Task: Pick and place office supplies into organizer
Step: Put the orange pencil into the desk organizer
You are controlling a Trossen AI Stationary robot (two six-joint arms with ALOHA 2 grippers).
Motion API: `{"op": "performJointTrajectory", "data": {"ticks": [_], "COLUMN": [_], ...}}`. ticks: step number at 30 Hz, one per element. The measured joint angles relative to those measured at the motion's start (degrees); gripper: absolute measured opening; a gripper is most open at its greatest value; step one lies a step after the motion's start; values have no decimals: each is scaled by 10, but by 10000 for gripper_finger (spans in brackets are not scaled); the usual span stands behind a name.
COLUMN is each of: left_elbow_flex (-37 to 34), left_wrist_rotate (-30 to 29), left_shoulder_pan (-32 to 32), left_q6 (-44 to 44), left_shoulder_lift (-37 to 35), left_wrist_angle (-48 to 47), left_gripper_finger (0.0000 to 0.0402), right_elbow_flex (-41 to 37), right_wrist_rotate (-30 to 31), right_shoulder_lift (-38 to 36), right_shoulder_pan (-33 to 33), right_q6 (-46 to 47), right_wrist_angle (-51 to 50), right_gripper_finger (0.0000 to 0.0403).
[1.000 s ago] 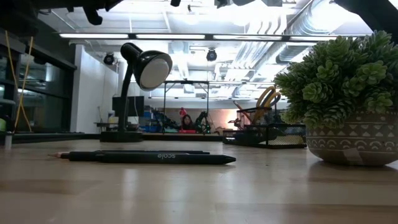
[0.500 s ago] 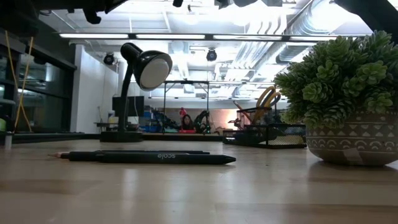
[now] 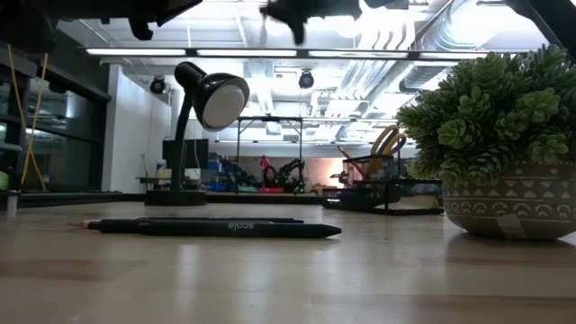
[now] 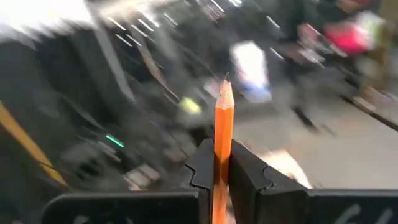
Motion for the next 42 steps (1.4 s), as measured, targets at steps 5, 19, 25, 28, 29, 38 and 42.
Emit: {"op": "performJointTrajectory", "data": {"ticks": [5, 19, 25, 28, 29, 38, 42], "left_elbow_flex": [0, 0, 0, 0, 0, 0, 0], "left_wrist_rotate": [0, 0, -1, -2, -2, -7, -7], "left_shoulder_pan": [0, 0, 0, 0, 0, 0, 0], "left_q6": [-17, -26, -28, -29, -29, -30, -32], "left_shoulder_lift": [0, 0, 0, 0, 0, 0, 0], "left_wrist_angle": [-29, -38, -42, -42, -42, -47, -47], "left_gripper_finger": [58, 44, 44, 44, 44, 44, 44], "right_elbow_flex": [0, -171, -337, -390, -404, -533, -576], "right_wrist_rotate": [110, 259, 319, 356, 369, 409, 430], "right_shoulder_lift": [-17, -81, -169, -208, -221, -268, -269], "right_shoulder_pan": [-21, -58, -48, -46, -45, -43, -43], "right_q6": [-127, -145, -85, -85, -85, -39, -28], "right_wrist_angle": [-198, -218, -67, -56, -49, 11, 68], "right_gripper_finger": [21, 21, 21, 21, 21, 21, 21]}}
